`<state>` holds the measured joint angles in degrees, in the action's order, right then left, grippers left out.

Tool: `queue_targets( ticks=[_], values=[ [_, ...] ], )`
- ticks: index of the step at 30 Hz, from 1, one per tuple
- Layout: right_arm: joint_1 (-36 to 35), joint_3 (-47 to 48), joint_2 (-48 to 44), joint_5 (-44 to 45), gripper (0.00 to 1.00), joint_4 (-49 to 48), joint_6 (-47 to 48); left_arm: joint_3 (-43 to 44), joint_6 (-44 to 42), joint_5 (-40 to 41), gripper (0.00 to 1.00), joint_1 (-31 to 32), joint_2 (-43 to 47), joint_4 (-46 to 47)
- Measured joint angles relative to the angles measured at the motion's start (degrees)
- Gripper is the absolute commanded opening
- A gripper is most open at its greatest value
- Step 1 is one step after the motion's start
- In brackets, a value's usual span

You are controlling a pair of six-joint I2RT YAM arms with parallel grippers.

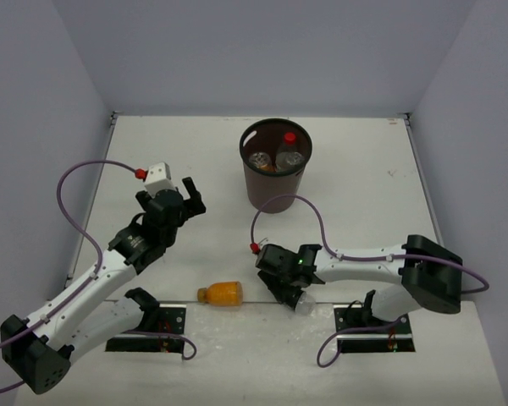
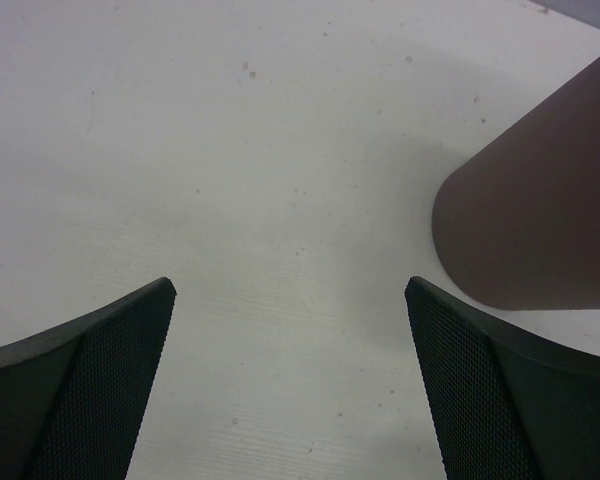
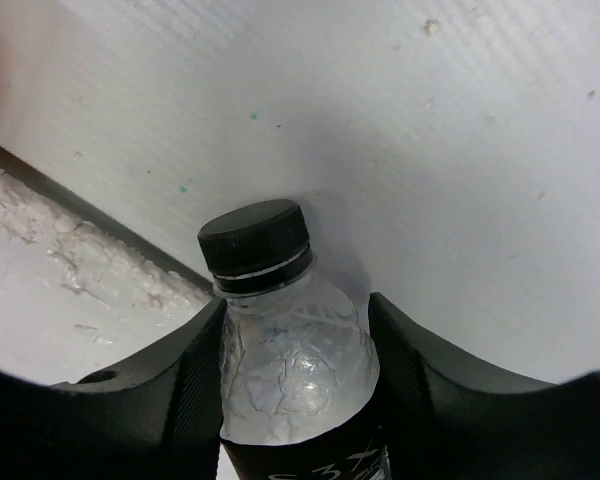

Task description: Put the plastic bottles in the bin

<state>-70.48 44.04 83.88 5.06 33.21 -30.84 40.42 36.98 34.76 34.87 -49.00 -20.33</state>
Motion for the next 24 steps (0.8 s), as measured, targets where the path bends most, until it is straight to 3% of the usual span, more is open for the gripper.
queue_targets(
  ticks=[5, 15, 20, 24],
  values=[
    [0.0, 0.1, -3.6, 2.5, 0.22, 0.9, -0.2, 0.0, 0.8, 0.1, 1.0, 0.0, 0.1, -1.0],
    [2.2, 9.9, -21.8, 13.7, 0.19, -1.3, 4.6, 0.0, 1.5, -1.2, 1.0, 0.0, 1.3, -1.9],
    [13.9, 15.7, -25.3, 13.3, 0.23, -12.9, 12.1, 0.0, 1.7, -3.1, 1.0, 0.0, 1.4, -3.0],
    [24.2, 25.6, -20.9, 10.3, 0.25, -19.7, 17.0, 0.0, 2.1, -5.6, 1.0, 0.0, 1.4, -4.9]
  ],
)
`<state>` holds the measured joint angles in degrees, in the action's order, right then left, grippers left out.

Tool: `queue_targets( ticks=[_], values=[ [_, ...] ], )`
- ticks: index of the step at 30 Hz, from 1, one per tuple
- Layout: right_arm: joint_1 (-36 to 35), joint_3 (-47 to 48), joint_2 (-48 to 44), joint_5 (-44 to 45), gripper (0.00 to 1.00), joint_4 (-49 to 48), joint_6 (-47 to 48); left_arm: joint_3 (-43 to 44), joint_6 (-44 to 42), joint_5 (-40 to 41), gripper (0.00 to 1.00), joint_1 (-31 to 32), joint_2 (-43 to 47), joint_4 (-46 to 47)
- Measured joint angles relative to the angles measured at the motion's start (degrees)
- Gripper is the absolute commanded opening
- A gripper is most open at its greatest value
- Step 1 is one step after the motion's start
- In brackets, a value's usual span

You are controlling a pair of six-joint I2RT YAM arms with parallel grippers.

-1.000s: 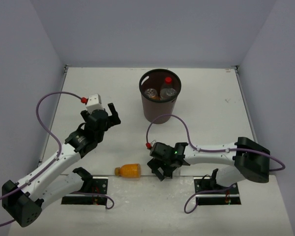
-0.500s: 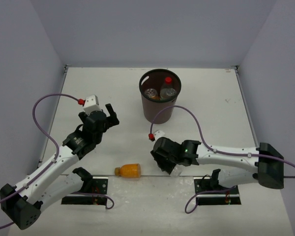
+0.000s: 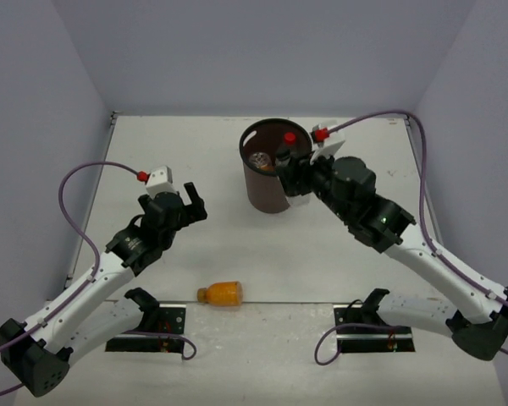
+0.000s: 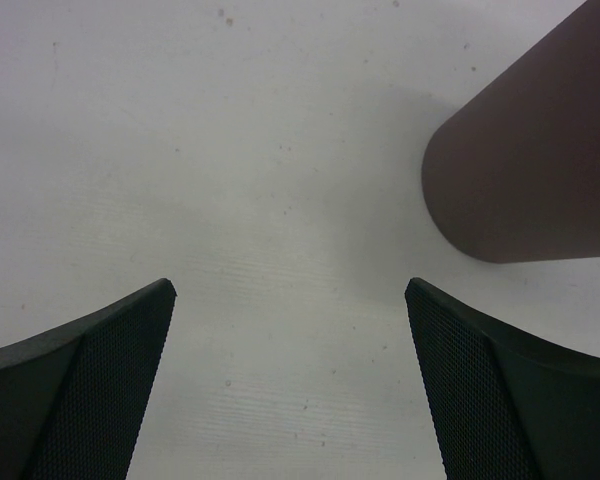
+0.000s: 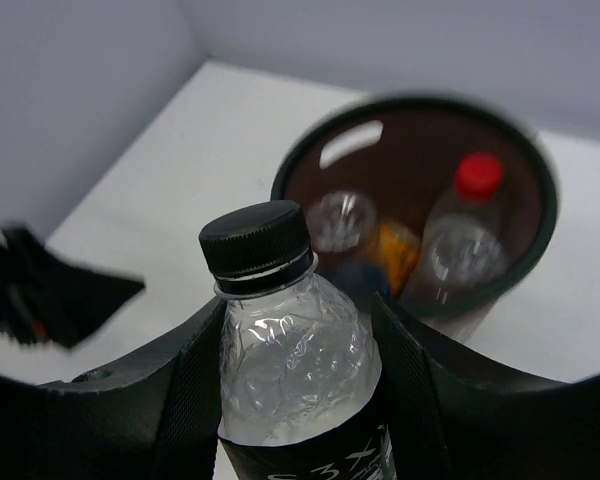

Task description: Put the plastic bottles in the bin

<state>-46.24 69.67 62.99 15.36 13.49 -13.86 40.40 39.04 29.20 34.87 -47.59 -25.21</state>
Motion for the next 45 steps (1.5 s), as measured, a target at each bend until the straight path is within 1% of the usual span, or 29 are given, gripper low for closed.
queue_targets(
  ticks=[3, 5, 8, 11, 13, 16, 17, 23, 29, 31, 34, 38, 42, 45],
  values=[
    [4.8, 10.2, 7.3, -1.7, 0.26, -5.0, 2.9, -0.3, 0.8, -1.7, 1.0, 0.0, 0.0, -0.6],
    [7.1, 15.7, 12.2, -3.3, 0.27, -5.5, 3.7, -1.0, 1.0, -3.1, 1.0, 0.0, 0.0, -0.8],
    [10.2, 23.4, 20.8, -6.3, 0.34, -6.9, 4.3, -2.0, 1.5, -5.0, 1.0, 0.0, -0.2, -2.5],
    [12.0, 24.7, 26.5, -8.0, 0.55, -6.2, 4.7, -2.4, 2.3, -6.9, 1.0, 0.0, -0.4, -4.1],
    [12.3, 24.6, 29.0, -9.4, 0.63, -4.2, 4.8, -3.0, 2.4, -8.8, 1.0, 0.0, -0.4, -4.3],
    [12.4, 23.5, 30.3, -11.3, 0.96, -2.1, 4.7, -4.3, 2.4, -11.7, 1.0, 0.0, -0.4, -4.5],
    [12.3, 23.0, 30.3, -11.9, 0.98, -1.5, 4.7, -4.7, 2.4, -12.5, 1.0, 0.0, -0.4, -4.6],
    [12.2, 22.0, 27.3, -13.1, 0.99, -0.8, 5.8, -5.5, 2.5, -14.0, 1.0, 0.0, 0.0, -5.5],
    [12.2, 18.1, 19.1, -17.8, 0.99, -0.9, 7.6, -5.5, 3.5, -13.5, 1.0, 0.0, 1.9, -5.8],
    [12.2, 15.2, 15.3, -21.0, 0.99, -1.6, 8.9, -5.5, 3.6, -13.3, 1.0, 0.0, 1.9, -5.8],
    [12.1, 10.4, 10.7, -23.5, 0.99, -2.1, 9.8, -5.3, 3.6, -13.3, 1.0, 0.0, 1.7, -6.2],
    [12.1, 2.3, 4.7, -24.0, 0.99, -2.2, 9.7, -2.4, 5.4, -15.6, 1.0, 0.0, 0.7, -9.8],
    [12.1, -6.2, -0.5, -22.3, 0.99, -3.0, 8.7, 1.1, 11.2, -20.7, 1.0, 0.0, 0.0, -13.6],
    [12.1, -10.9, -3.7, -20.1, 0.99, -3.6, 7.5, 0.9, 17.2, -23.9, 1.0, 0.1, -0.1, -17.6]
  ],
)
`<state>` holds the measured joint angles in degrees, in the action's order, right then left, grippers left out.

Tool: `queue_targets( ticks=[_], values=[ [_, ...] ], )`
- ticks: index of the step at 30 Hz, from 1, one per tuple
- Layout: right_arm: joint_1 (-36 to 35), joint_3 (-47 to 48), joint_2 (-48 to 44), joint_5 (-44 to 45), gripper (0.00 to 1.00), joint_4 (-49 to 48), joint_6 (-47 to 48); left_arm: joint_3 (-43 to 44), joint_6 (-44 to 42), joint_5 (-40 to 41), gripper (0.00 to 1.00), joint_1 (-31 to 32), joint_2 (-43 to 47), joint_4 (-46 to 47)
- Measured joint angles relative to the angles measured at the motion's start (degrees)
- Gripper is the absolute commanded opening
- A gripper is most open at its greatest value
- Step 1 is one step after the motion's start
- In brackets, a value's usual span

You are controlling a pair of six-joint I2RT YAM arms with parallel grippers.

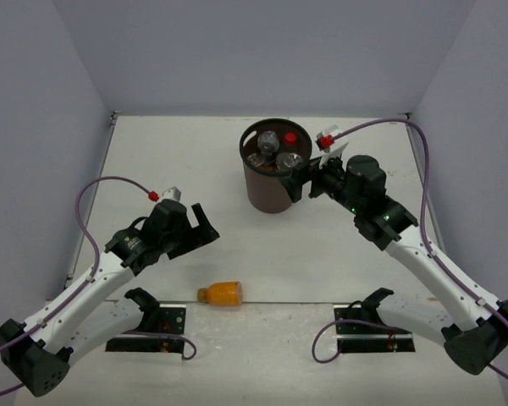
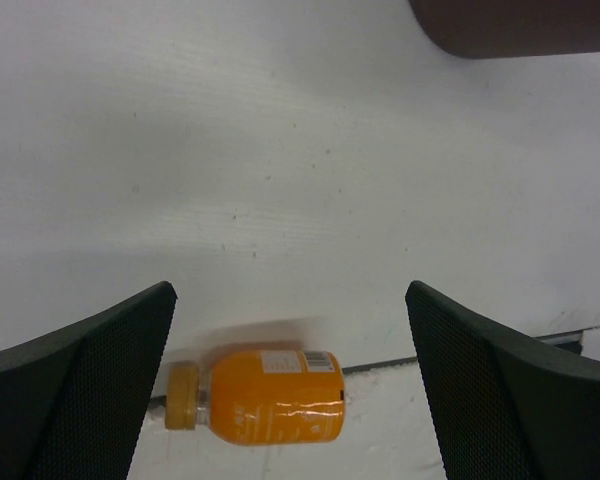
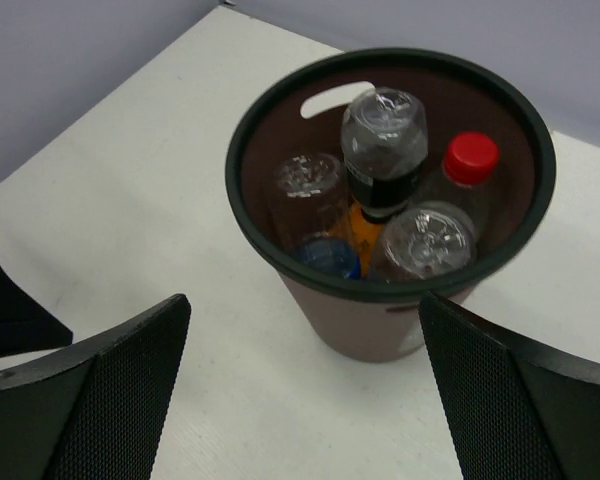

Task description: Put the plastic bottles in the bin

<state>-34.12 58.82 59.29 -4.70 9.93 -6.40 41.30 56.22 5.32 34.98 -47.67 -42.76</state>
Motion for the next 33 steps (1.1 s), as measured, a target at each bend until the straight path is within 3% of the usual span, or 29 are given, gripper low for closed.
queue_targets(
  ticks=[4, 10, 19, 23, 28, 33],
  values=[
    [0.0, -3.9, -4.0, 2.1, 0.99, -1.0, -1.6, -3.5, 8.6, -4.8, 1.0, 0.8, 1.2, -4.7],
    [0.0, -6.9, -7.2, 2.9, 0.99, -2.9, -2.7, -5.2, 18.8, -8.6, 1.0, 7.0, 0.9, -11.8],
    [0.0, -10.3, -5.5, 4.1, 0.99, -4.1, -2.8, -0.3, 9.2, -7.9, 1.0, 15.5, -7.3, -4.0],
    [0.0, -10.3, -5.3, 4.9, 0.99, -3.2, -2.0, 0.6, 11.1, -4.8, 1.0, 17.8, -9.8, -1.9],
    [-1.5, -13.2, -9.2, -6.9, 0.99, -4.3, 4.7, 2.1, 15.1, 2.1, 1.0, 19.2, -9.6, -5.1],
    [-12.3, -14.8, -10.0, -15.3, 0.99, -4.5, 12.1, 4.8, 17.7, 11.8, 1.0, 18.8, -6.7, -7.0]
  ],
)
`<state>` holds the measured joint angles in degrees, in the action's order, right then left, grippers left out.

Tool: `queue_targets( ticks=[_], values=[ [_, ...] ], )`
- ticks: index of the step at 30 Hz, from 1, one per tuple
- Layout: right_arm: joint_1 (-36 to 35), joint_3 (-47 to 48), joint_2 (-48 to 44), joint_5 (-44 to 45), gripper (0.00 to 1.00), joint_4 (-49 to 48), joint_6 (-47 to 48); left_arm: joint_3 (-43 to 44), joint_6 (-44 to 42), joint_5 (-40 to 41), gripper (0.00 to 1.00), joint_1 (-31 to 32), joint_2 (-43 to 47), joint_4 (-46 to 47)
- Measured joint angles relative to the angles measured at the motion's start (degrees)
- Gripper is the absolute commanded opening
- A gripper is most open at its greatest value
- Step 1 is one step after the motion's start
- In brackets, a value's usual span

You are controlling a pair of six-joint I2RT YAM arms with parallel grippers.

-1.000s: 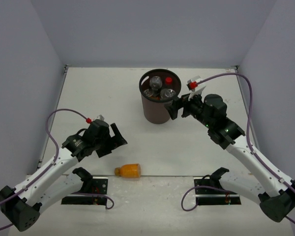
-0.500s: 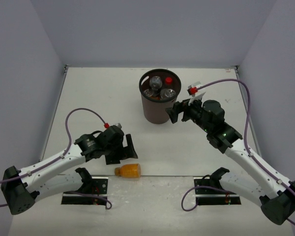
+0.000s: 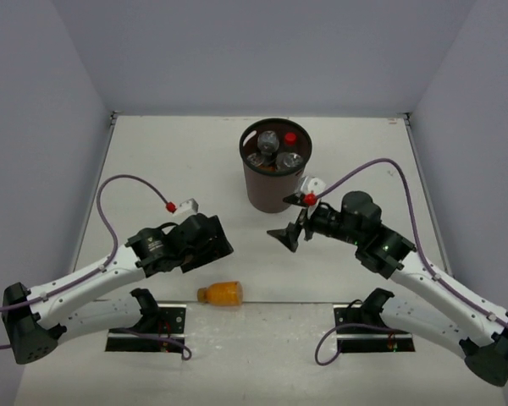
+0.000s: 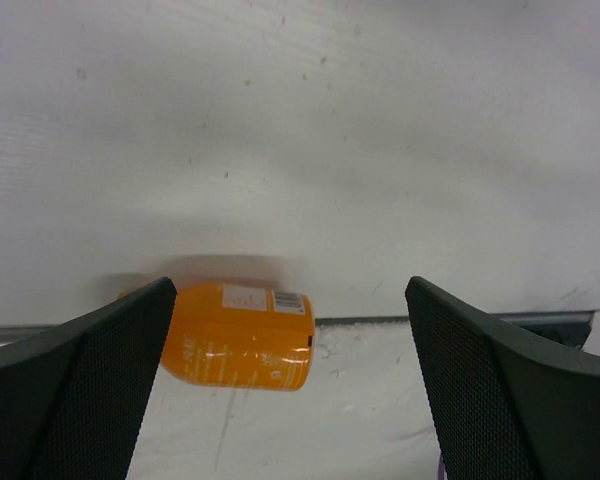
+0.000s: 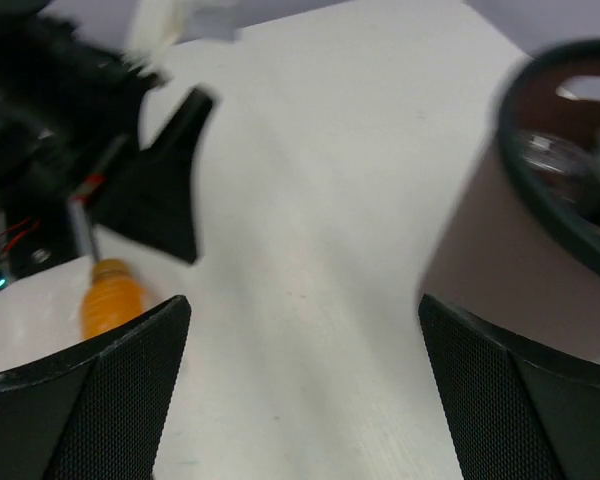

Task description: Put the plastic bottles in the bin

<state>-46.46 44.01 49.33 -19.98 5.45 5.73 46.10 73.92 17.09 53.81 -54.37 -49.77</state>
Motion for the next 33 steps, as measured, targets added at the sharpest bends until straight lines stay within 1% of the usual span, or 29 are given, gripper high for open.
queue_targets(
  ticks=[2, 6, 10, 12, 15, 19, 23, 25, 27, 29, 31, 32, 33],
  values=[
    [-5.3, -0.1, 1.8, -2.8, 0.99, 0.1, 1.8, 1.9, 0.1, 3.3, 1.0, -0.7, 0.6, -0.1],
    [-12.7, -2.1, 6.7, -5.3, 0.99, -0.2, 3.7, 3.5, -1.1, 7.3, 1.0, -2.7, 0.9, 1.5],
    [-21.9, -1.8, 14.5, -5.5, 0.99, -1.1, 4.8, 3.5, -4.4, 7.8, 1.0, -8.9, 0.6, 2.7],
    [-25.6, -0.5, 21.4, -5.3, 0.99, -1.7, 5.3, 3.5, -5.7, 7.9, 1.0, -11.3, 0.6, 2.8],
    [-27.1, 1.6, 29.6, -4.5, 0.99, -2.2, 6.0, 3.5, -6.9, 8.7, 1.0, -12.9, 0.7, 2.8],
    [-27.5, 5.8, 39.7, -1.1, 0.99, -4.1, 5.9, 3.5, -7.3, 9.5, 1.0, -12.9, 2.0, 2.5],
    [-27.5, 6.2, 45.3, 2.8, 0.99, -8.8, 5.0, 3.5, -7.2, 10.4, 1.0, -12.9, 4.0, 2.2],
    [-27.5, 6.0, 47.1, 3.9, 0.92, -11.2, 4.6, 3.5, -7.1, 10.8, 1.0, -12.9, 4.8, 1.9],
    [-27.5, 5.5, 48.3, 4.2, 0.79, -13.2, 4.4, 3.2, -7.0, 11.1, 1.0, -12.9, 5.4, 1.9],
    [-27.5, 4.9, 48.9, 4.2, 0.68, -14.1, 4.3, 2.9, -7.0, 11.4, 1.0, -12.9, 5.7, 1.5],
    [-27.5, 4.1, 48.9, 4.2, 0.36, -14.8, 4.3, 2.8, -7.0, 11.7, 1.0, -12.9, 5.7, 1.1],
    [-27.5, 3.5, 48.8, 4.5, 0.26, -15.8, 4.3, 2.8, -7.0, 11.7, 1.0, -12.9, 5.7, 1.0],
    [-27.5, 2.6, 48.3, 5.1, 0.2, -16.6, 4.3, 2.8, -7.0, 11.7, 1.0, -12.9, 5.7, 1.0]
  ],
)
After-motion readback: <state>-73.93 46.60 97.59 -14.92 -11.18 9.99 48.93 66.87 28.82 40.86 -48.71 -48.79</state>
